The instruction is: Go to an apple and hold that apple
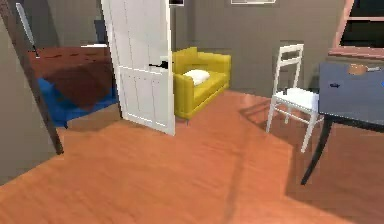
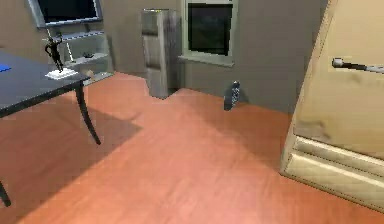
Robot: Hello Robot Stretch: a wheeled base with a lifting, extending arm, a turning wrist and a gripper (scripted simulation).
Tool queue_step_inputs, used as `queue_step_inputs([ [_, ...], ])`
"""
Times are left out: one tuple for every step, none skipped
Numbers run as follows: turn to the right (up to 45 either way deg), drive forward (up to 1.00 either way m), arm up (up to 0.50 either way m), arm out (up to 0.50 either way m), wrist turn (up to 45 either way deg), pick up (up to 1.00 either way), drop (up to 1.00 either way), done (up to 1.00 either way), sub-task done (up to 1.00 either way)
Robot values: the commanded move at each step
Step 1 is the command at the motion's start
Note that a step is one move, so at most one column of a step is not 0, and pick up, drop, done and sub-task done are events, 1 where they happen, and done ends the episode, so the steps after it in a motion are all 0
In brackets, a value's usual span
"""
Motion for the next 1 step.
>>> queue_step_inputs([
  [-45.0, 0.00, 0.00, 0.00, 0.0, 0.00, 0.00, 0.00, 0.00],
])
